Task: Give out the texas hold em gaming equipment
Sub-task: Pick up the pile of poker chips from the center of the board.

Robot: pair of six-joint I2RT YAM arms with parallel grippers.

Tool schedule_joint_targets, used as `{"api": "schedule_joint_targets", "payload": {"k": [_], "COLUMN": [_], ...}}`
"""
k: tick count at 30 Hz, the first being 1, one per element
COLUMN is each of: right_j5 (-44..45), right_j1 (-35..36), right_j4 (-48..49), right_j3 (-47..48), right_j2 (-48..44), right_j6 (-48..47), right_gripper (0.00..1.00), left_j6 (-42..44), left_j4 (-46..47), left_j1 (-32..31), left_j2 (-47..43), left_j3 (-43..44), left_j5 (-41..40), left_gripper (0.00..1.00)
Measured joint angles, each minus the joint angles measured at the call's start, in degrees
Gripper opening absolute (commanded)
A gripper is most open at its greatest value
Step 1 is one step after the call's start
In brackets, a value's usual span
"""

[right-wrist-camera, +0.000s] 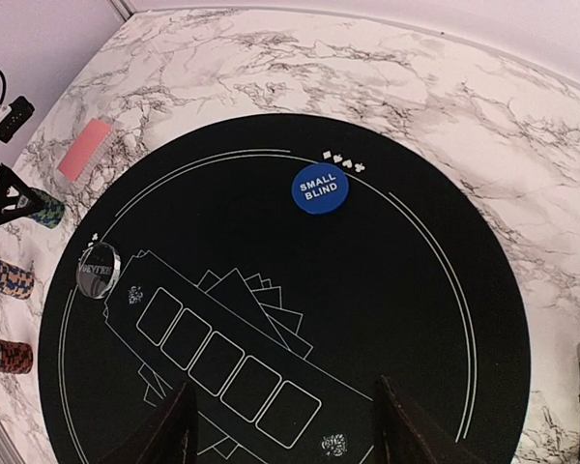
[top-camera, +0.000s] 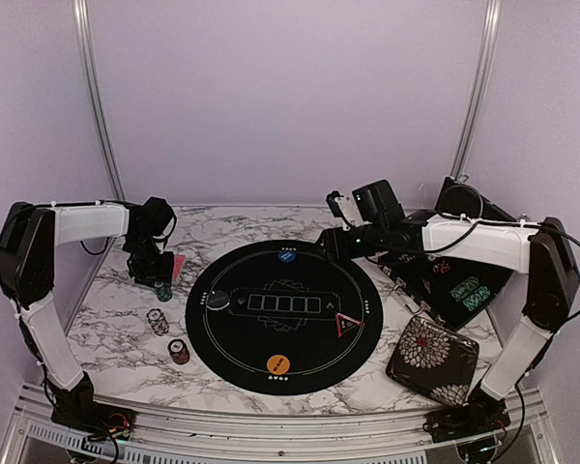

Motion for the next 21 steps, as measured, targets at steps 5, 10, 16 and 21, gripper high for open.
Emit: {"api": "schedule_joint_targets", "payload": {"k": [5,10,16,21], "right_j5": [0.11,0.13,0.13,0.15], "right_j1": [0.0,0.0,0.0,0.0], "right_j4": [0.0,0.04,0.04,0.04], "right_j3": [-0.28,-0.28,-0.28,-0.28], "right_j2": [-0.02,-0.02,-0.02,-0.02], "right_j6": [0.13,0.15,0.15,0.17], "right_gripper": [0.59,0.59,0.59,0.59], "left_j6": [0.0,0.0,0.04,0.26], "left_j4": [-0.09,-0.13,-0.13,-0.15], "left_j1": [0.0,0.0,0.0,0.0], "left_j2": [0.2,0.61,0.61,0.61], "left_j3": [0.02,0.02,0.04,0.09], "left_j5": [-0.02,0.0,0.0,-0.02], "left_gripper": [0.47,0.46,0.43,0.39]}}
